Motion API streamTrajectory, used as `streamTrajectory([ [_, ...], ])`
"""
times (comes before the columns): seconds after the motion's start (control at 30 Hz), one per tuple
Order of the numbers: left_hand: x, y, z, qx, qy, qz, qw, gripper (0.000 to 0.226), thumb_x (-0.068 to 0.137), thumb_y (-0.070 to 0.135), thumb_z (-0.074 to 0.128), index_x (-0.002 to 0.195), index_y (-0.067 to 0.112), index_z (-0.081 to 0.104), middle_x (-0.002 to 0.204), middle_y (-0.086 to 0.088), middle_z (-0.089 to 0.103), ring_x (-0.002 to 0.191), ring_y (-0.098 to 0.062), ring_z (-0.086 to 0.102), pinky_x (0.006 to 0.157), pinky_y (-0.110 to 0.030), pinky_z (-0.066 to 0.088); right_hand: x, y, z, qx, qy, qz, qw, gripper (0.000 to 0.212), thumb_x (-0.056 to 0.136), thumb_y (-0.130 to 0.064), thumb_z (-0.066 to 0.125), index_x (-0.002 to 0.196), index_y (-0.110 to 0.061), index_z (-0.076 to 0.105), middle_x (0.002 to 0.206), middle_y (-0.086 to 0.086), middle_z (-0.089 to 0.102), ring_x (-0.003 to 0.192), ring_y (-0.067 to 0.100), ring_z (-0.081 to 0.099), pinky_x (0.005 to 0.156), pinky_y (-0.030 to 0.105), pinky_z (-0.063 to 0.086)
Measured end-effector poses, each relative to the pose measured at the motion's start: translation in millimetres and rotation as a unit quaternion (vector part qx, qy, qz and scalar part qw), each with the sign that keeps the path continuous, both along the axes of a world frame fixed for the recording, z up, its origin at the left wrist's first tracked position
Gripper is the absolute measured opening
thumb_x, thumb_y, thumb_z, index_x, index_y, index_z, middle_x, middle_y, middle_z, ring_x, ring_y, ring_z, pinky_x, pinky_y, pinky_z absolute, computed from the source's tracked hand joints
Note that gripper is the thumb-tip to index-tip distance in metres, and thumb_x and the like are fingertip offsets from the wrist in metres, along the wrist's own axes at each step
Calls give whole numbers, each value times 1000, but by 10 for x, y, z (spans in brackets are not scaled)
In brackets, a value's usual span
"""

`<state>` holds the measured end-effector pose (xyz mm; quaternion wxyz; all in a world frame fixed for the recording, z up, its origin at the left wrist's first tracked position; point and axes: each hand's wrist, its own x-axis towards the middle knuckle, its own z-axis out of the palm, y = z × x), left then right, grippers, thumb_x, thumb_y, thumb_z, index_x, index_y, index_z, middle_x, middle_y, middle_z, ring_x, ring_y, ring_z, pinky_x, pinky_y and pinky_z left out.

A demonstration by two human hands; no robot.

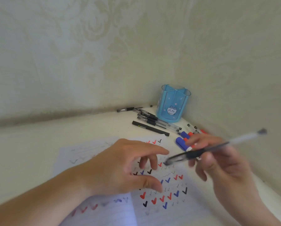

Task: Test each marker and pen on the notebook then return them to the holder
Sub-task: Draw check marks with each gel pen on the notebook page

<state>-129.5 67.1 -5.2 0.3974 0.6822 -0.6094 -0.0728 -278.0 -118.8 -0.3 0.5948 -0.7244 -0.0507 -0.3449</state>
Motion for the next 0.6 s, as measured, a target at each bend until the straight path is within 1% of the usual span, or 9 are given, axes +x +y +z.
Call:
streamTrajectory([
  [0.07, 106, 4, -33, 12, -61, 57, 996, 54, 78, 66, 63, 126, 45, 54, 101, 24, 62, 91, -7, 57, 83, -24, 47, -51, -169, 29, -38, -37, -84, 995, 17, 93, -43, 57, 95, -26, 57, 101, 2, 71, 71, 24, 61, 43, 26, 40],
  [0.1, 157, 7, -40, 5, -85, 87, 993, 49, 80, 67, 59, 123, 43, 57, 101, 25, 61, 93, -6, 56, 84, -25, 47, -77, -269, 54, -57, -24, -140, 988, 8, 98, -36, 50, 97, -29, 53, 96, -2, 72, 68, 23, 60, 44, 25, 42],
  [0.13, 199, 6, -46, -3, -96, 115, 989, 43, 83, 66, 55, 118, 42, 60, 100, 25, 60, 93, -4, 55, 83, -23, 47, -103, -372, 86, -92, 10, -211, 973, 6, 100, -31, 45, 100, -33, 50, 89, -7, 72, 63, 21, 58, 46, 26, 44],
  [0.17, 229, 3, -48, -7, -99, 139, 985, 39, 84, 65, 53, 114, 41, 62, 99, 25, 61, 93, -3, 55, 82, -21, 46, -119, -471, 122, -143, 63, -284, 946, 10, 99, -33, 41, 104, -36, 49, 82, -11, 70, 59, 18, 57, 49, 28, 45],
  [0.2, 254, -1, -58, -7, -100, 159, 982, 36, 84, 64, 52, 111, 41, 64, 97, 25, 61, 91, -2, 54, 80, -20, 45, -129, -564, 150, -200, 126, -339, 910, 17, 95, -41, 40, 109, -40, 48, 77, -13, 68, 56, 15, 57, 51, 31, 46],
  [0.3, 310, 1, -95, -11, -96, 206, 974, 29, 85, 59, 55, 103, 40, 65, 90, 26, 62, 88, 0, 52, 77, -16, 42, -80, -728, 219, -342, 282, -393, 806, 50, 81, -65, 35, 118, -36, 53, 66, -13, 64, 56, 14, 60, 56, 34, 49],
  [0.37, 331, 1, -98, -11, -91, 227, 970, 19, 87, 51, 61, 101, 38, 66, 87, 25, 62, 87, 1, 51, 76, -15, 40, -2, -805, 188, -421, 362, -401, 729, 46, 85, -66, 37, 118, -38, 54, 71, -16, 63, 63, 14, 61, 59, 31, 51],
  [0.43, 333, 2, -88, -6, -91, 235, 968, 15, 88, 45, 63, 101, 38, 66, 85, 24, 62, 85, 3, 51, 75, -14, 38, 58, -853, 124, -467, 403, -400, 678, 39, 88, -63, 41, 115, -41, 56, 77, -15, 65, 72, 15, 63, 63, 29, 52],
  [0.6, 341, 4, -100, 2, -86, 231, 969, 17, 89, 45, 61, 103, 36, 66, 86, 23, 62, 83, 5, 50, 75, -11, 37, 106, -840, 68, -460, 410, -419, 667, 33, 88, -60, 43, 108, -39, 61, 78, -14, 62, 74, 17, 62, 62, 28, 51],
])
